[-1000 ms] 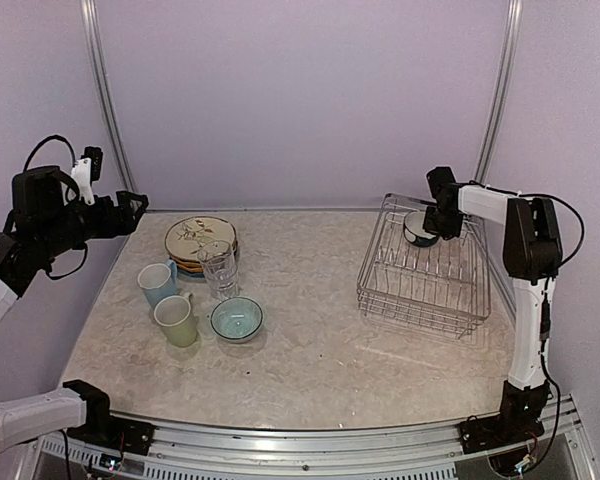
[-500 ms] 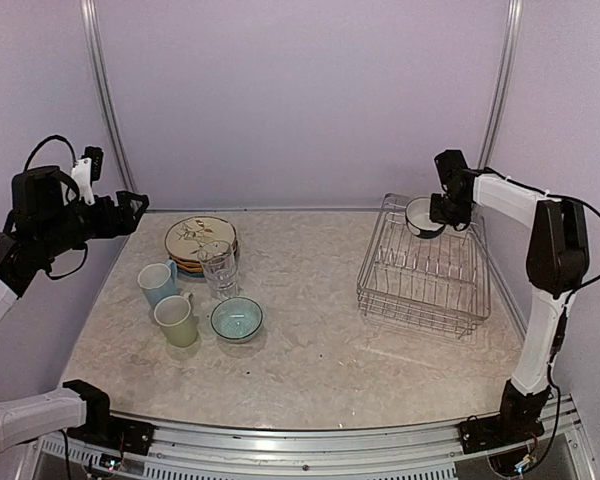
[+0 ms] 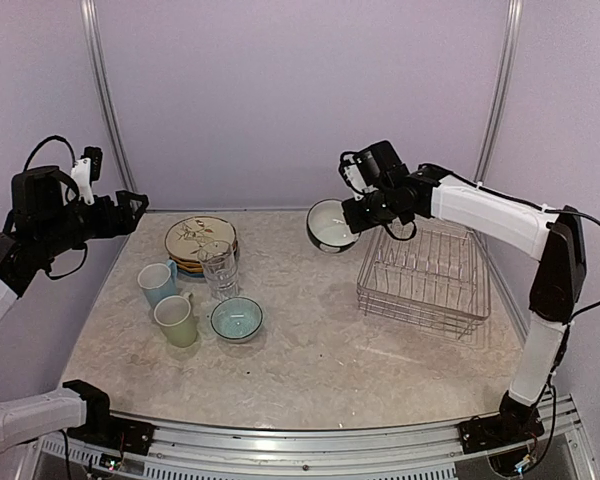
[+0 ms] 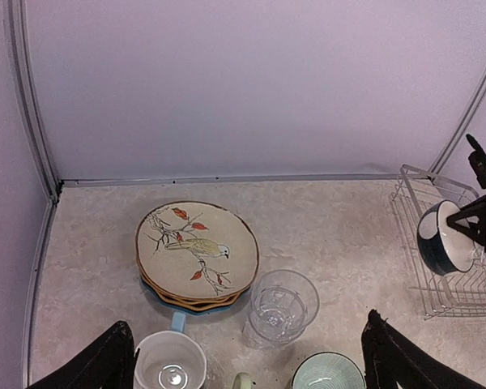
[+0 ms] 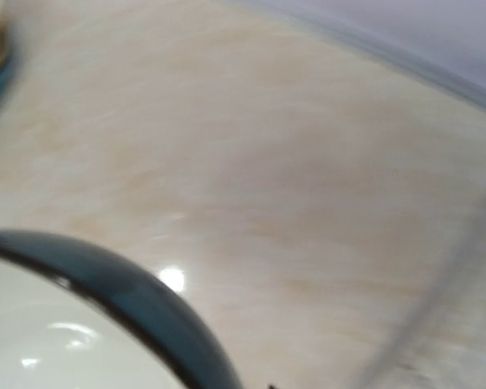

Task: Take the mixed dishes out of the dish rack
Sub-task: Place the bowl in the bowl.

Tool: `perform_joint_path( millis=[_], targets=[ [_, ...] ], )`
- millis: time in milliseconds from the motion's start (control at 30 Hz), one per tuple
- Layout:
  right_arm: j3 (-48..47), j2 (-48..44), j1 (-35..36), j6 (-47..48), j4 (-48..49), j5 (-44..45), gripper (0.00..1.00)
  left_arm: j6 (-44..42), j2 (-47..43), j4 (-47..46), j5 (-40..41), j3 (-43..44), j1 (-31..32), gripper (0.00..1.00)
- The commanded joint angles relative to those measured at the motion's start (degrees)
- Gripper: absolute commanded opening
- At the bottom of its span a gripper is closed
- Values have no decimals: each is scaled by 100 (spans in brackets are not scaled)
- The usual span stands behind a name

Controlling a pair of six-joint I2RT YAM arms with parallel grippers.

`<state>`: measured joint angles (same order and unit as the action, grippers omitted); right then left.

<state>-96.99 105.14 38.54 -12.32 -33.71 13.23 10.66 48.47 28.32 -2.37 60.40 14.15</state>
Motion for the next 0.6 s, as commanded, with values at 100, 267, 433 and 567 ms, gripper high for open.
perform_joint_path(
  millis=[100,267,433,567],
  targets=[
    [-1549,1412,1097,14,-251,-516,0,79,31,-37,-16,-37,-66,92],
    [-2600,2286,1504,-17,-554,-782,0,73,36,-32,3,-46,-65,92],
    [-3153,2767,1740,4,-782,-807,0,65,25,-28,5,-55,-67,92],
    [-3259,2945,1812,-2,-815,-898,0,74,39,-37,-43,-46,-64,92]
  ],
)
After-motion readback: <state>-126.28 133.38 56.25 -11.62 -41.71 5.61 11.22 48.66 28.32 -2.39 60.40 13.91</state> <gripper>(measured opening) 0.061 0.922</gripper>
